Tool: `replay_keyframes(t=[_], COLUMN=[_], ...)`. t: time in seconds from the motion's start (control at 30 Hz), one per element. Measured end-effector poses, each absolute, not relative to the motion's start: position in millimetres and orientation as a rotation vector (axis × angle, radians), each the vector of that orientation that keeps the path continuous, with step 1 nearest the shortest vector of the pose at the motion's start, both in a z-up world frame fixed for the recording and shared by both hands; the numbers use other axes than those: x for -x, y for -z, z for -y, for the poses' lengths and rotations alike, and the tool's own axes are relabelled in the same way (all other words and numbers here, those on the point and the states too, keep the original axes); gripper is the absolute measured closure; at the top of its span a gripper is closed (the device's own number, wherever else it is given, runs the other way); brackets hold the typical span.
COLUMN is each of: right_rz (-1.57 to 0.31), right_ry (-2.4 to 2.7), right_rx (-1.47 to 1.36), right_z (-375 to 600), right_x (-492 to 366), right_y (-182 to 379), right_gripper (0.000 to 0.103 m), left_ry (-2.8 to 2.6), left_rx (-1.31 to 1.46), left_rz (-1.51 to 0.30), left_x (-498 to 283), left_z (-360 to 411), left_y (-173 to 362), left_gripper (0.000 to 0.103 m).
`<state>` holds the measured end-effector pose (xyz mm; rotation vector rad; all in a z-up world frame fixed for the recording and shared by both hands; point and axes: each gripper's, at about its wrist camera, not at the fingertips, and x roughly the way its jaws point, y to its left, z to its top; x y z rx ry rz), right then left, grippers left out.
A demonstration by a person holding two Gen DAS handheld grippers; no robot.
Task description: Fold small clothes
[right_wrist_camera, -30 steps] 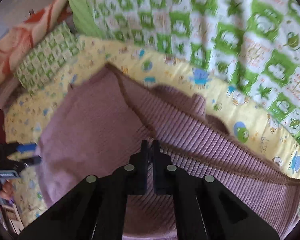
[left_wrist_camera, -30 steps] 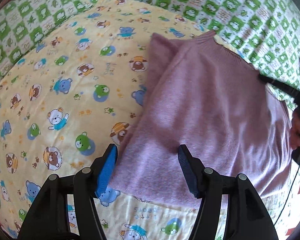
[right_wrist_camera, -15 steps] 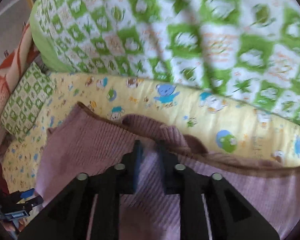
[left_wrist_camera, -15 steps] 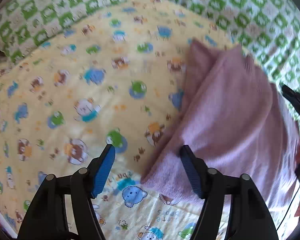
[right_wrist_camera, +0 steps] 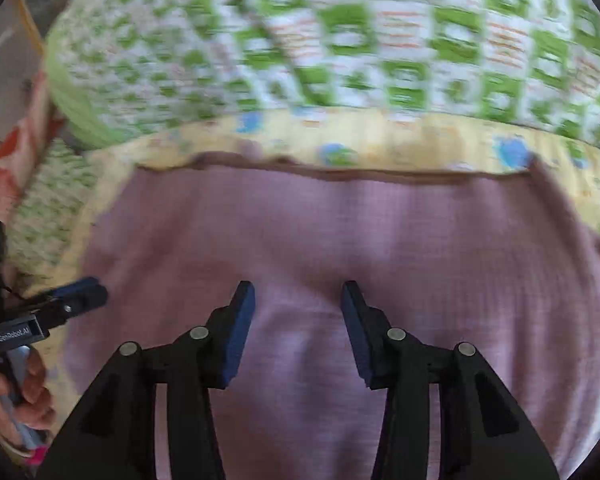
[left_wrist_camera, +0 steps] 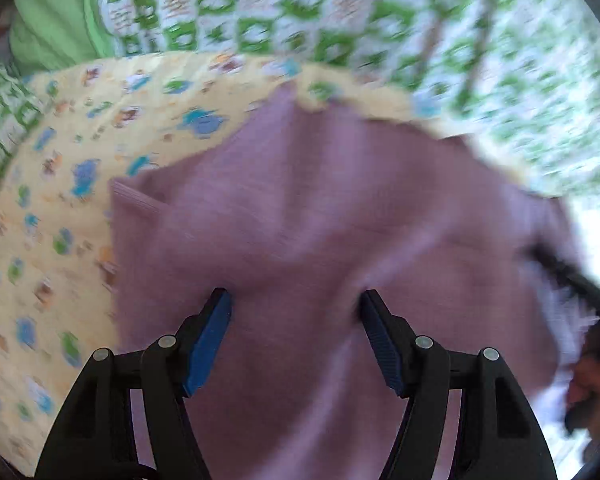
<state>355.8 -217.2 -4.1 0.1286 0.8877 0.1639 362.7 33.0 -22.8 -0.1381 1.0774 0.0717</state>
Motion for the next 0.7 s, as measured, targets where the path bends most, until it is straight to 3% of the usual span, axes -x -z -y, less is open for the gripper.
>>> replay_keyframes(t=[0.17, 0.23, 0.33, 0.53, 0.7], right_rz=[-0.817, -0.795, -0.77, -0.75, -0.79], right_ry=[-0.043, -0.066, -0.074, -0.144, -0.17], right_rx=[-0.219, -0.253, -0.291, -0.355, -0.369], right_z=[273, 278, 280, 263, 239], right_x=[-343, -336, -317, -257, -214], right_y=[-9, -19, -34, -38, -24], right_gripper=[0.068, 0.065, 0.058, 0.048, 0.046], left_ry=[-0.066, -0.077, -0.127, -0.2, -0.209], left_rx=[0.241, 0.258, 0.312, 0.442, 0.569], left_rz=[-1.05, -1.025, -1.009, -1.055, -1.126], left_x=[-353, -336, -297, -216, -170], left_z=[-72, -76, -83, -99, -107], left_y=[14, 2, -7, 6, 28], left_gripper=[0.037, 0.035, 0.022, 0.021, 0.021])
